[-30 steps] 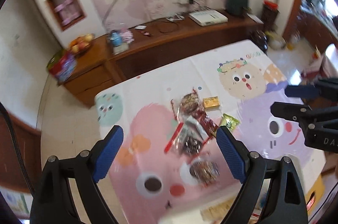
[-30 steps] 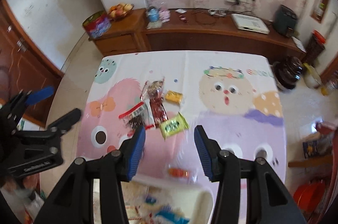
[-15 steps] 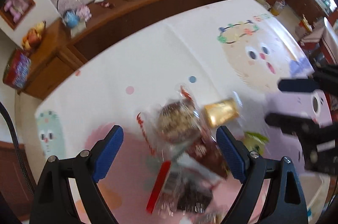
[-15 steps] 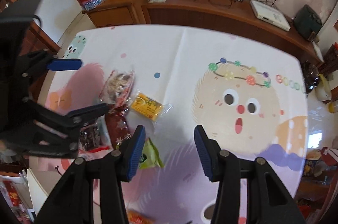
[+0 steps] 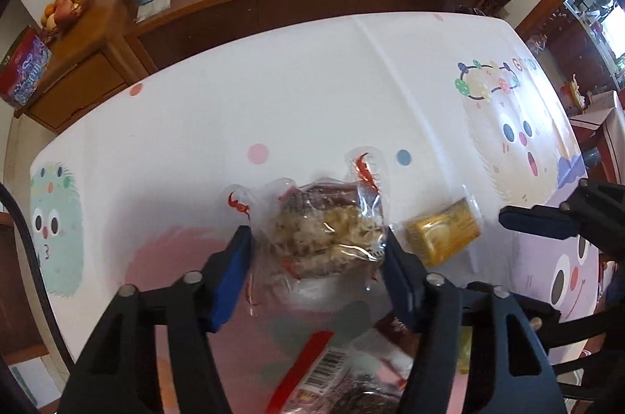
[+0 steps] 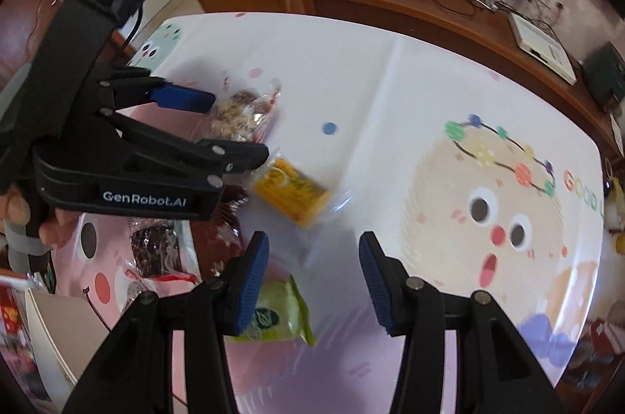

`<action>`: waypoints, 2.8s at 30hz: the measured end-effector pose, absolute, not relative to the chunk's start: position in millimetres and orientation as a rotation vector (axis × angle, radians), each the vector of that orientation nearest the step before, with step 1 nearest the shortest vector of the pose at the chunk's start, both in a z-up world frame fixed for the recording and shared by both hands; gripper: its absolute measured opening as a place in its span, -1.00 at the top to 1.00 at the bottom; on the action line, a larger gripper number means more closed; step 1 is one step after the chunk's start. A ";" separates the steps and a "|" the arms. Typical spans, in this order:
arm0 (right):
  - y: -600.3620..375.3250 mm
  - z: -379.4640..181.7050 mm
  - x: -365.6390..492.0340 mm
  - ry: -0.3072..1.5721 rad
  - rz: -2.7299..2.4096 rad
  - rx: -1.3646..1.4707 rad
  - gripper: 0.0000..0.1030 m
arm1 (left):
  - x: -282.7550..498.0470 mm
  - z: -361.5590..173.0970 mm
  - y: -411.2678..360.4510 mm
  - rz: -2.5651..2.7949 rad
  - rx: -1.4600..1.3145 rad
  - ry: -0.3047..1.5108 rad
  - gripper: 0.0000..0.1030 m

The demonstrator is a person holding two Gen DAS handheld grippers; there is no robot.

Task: Organize snacks
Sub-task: 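Grasp the clear nut-cake bag with the left gripper while the right grasps the yellow pack, then carry both snacks over the white tray and open both grippers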

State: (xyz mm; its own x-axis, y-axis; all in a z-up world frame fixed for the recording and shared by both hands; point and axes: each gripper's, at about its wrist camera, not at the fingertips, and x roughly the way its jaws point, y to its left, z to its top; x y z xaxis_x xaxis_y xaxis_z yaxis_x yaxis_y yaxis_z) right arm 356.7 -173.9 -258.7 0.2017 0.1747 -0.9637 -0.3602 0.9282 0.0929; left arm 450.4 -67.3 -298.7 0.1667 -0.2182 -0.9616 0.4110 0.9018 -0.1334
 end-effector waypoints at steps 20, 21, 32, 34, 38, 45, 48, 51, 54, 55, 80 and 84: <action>-150.5 -276.1 391.8 1.348 0.470 -0.200 0.03 | 455.8 -293.5 -44.8 -0.435 0.106 1.328 -0.10; -153.2 -276.2 394.2 1.352 0.470 -0.146 0.03 | 454.9 -293.2 -45.2 -0.433 0.104 1.328 -0.10; -150.2 -281.1 404.3 1.386 0.378 0.041 -0.23 | 456.3 -291.9 -30.6 -0.406 0.050 1.337 -0.10; -147.7 -282.3 405.8 1.390 0.352 0.060 -0.26 | 458.3 -292.1 -24.2 -0.399 0.030 1.341 -0.09; -141.1 -283.7 408.7 1.392 0.303 0.067 -0.31 | 459.6 -292.6 -14.7 -0.384 0.013 1.342 -0.08; -112.7 -286.7 400.8 1.338 0.246 -0.167 -0.21 | 455.6 -292.2 -7.7 -0.356 0.025 1.334 -0.06; -109.4 -284.4 400.2 1.338 0.248 -0.167 0.15 | 451.8 -289.3 -6.1 -0.349 0.032 1.324 -0.05; -109.9 -280.7 397.9 1.326 0.262 -0.180 0.18 | 443.2 -277.9 -4.2 -0.351 0.040 1.301 -0.04; -117.0 -268.8 390.7 1.320 0.292 -0.147 0.19 | 432.1 -262.6 -3.4 -0.357 0.048 1.281 -0.04; -118.9 -263.3 388.1 1.314 0.298 -0.138 0.19 | 427.5 -256.1 -3.1 -0.361 0.050 1.275 -0.04; -185.9 -44.3 131.1 1.054 0.375 0.063 0.19 | 140.8 -60.3 -6.2 -0.388 0.034 1.137 -0.05; -188.0 -43.1 92.0 1.065 0.367 0.074 0.18 | 98.9 -62.4 -9.1 -0.361 0.032 1.139 -0.05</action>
State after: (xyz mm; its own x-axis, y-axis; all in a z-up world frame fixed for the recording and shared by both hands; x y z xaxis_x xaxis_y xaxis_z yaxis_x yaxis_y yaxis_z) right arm 92.0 -188.0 -43.1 0.4298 0.3290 -0.8408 -0.2583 0.9371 0.2347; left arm 98.9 -9.1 -62.4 0.3673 -0.2651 -0.8915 0.2970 0.9418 -0.1577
